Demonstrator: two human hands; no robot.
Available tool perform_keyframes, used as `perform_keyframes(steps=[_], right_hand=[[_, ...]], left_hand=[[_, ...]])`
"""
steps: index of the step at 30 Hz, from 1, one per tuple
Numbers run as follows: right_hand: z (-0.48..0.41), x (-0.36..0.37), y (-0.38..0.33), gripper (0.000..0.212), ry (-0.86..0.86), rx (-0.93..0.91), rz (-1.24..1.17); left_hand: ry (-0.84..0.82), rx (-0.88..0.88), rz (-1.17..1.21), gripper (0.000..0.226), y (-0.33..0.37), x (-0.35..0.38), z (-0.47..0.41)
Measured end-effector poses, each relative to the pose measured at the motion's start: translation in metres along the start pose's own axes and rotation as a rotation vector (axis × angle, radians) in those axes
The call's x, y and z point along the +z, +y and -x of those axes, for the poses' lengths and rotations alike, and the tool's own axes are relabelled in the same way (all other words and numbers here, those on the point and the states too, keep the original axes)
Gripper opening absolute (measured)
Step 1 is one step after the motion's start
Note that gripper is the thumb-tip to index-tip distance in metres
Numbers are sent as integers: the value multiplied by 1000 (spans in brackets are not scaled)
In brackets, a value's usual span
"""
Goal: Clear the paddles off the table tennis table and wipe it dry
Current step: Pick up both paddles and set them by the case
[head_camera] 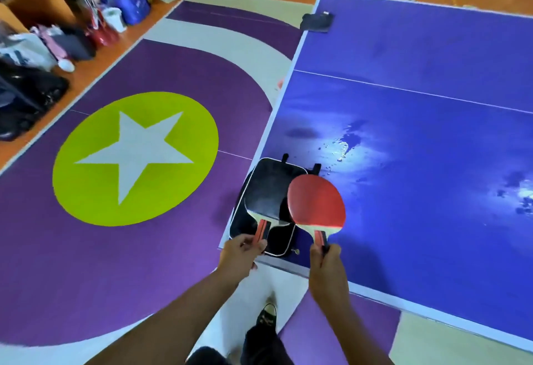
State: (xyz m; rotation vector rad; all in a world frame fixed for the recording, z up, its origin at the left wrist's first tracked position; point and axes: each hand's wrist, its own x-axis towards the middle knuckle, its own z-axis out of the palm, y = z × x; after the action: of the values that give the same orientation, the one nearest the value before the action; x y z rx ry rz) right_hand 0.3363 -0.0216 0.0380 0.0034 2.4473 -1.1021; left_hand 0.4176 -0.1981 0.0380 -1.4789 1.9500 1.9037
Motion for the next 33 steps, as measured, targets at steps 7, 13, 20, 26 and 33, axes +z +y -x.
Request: perform_keyframes(steps=[7, 13, 20, 26, 33], right_hand=[[-1, 41, -26, 29, -31, 58, 67], [5, 92, -52, 30, -75, 106, 280], [11, 127, -68, 17, -180, 16, 698], [14, 123, -83, 35, -112, 120, 693], [23, 121, -131, 44, 119, -102, 644]], left_hand=[[-59, -4, -201, 23, -14, -17, -20], [-211, 146, -498, 36, -23, -47, -24], [-373, 296, -672, 41, -25, -86, -30], [-276, 510, -861, 36, 0, -125, -38], [-214, 944, -1109, 23, 41, -174, -54]])
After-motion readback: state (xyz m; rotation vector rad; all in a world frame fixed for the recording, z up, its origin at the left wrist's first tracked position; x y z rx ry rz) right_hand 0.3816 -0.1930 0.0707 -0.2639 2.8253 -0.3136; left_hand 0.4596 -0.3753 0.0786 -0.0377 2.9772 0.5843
